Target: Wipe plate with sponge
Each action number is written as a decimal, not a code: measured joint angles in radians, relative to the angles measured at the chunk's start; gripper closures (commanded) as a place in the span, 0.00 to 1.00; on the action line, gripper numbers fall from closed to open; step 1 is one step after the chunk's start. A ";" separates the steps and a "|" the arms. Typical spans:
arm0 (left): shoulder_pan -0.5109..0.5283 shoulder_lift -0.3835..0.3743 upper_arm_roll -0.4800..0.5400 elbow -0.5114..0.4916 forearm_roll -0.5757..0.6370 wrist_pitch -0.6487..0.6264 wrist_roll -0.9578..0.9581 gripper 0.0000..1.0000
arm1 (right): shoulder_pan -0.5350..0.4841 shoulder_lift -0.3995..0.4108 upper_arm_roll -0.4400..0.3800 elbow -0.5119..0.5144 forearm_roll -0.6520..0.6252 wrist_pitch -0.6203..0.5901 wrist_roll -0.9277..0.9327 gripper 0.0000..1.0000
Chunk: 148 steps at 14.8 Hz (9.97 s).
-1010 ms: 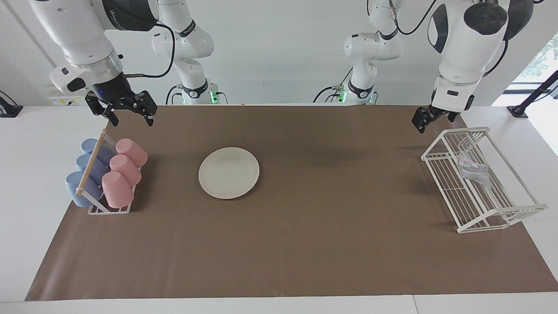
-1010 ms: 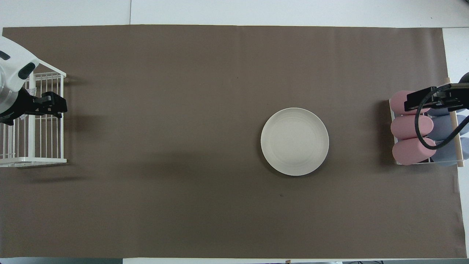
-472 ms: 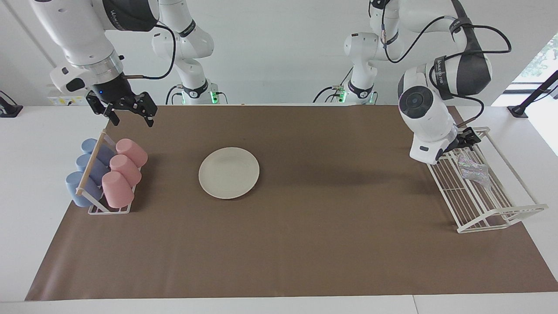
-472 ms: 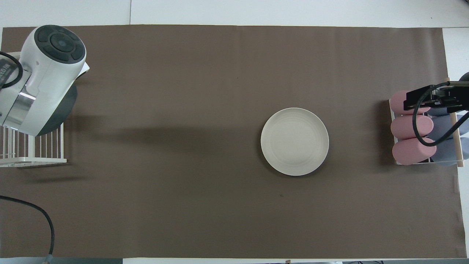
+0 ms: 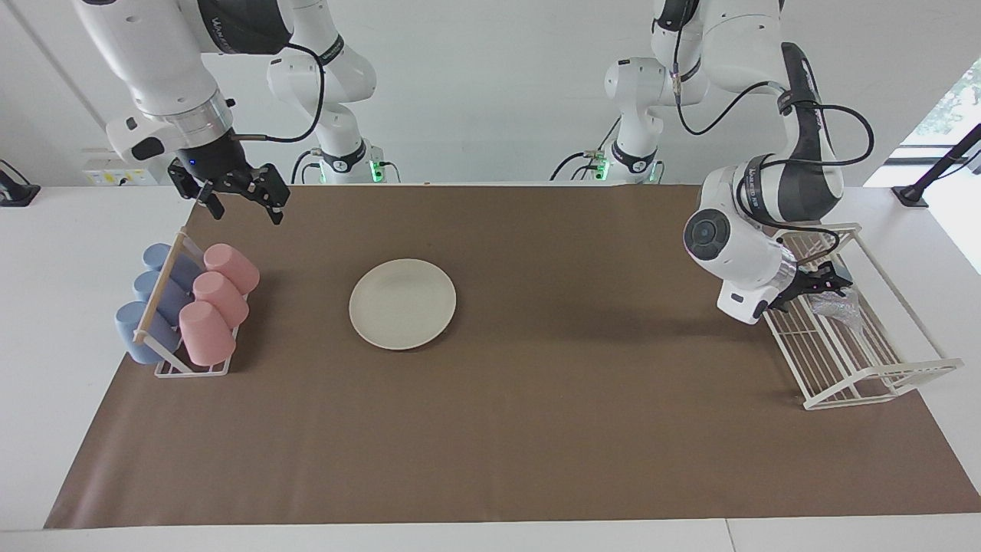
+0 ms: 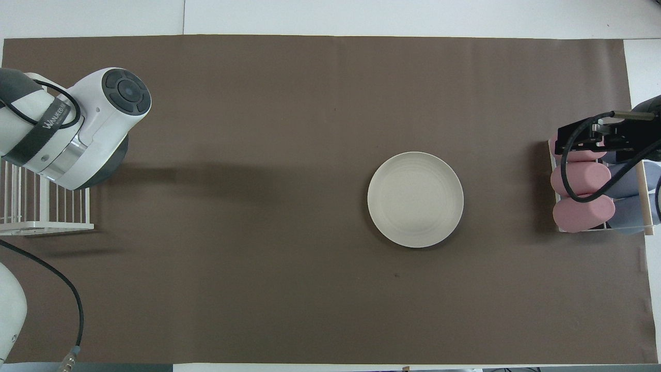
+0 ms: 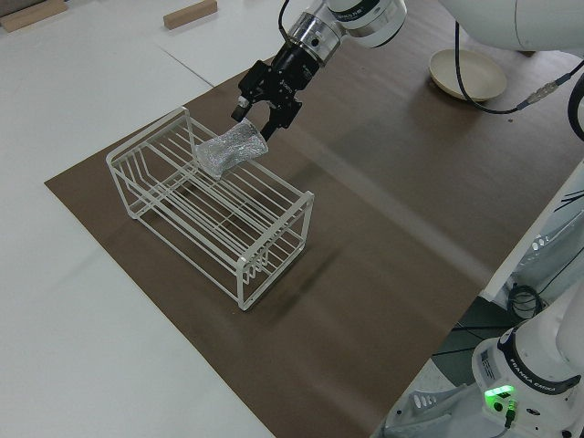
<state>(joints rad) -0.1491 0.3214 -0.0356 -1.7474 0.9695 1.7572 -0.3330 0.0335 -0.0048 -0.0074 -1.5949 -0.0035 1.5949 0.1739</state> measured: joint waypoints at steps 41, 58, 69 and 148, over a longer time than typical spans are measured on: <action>0.164 -0.199 0.017 0.181 -1.657 -0.289 0.109 1.00 | 0.341 -0.031 0.105 -0.150 0.083 0.270 1.461 0.00; -0.264 -0.511 -0.009 -0.619 -2.692 0.387 0.676 1.00 | 0.511 0.172 0.105 0.066 0.103 0.095 1.681 0.00; -0.264 -0.512 -0.002 -0.641 -2.701 0.386 0.722 1.00 | 0.541 0.183 0.106 -0.015 0.111 0.234 1.681 0.00; 0.091 -0.367 0.014 0.172 -0.981 -0.335 0.275 0.00 | 0.280 0.206 0.091 -0.591 0.157 0.858 1.045 1.00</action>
<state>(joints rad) -0.0581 -0.0455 -0.0217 -1.5751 -0.0111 1.4226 -0.0575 0.3131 0.2011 0.0835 -2.1859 0.1538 2.4524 1.2193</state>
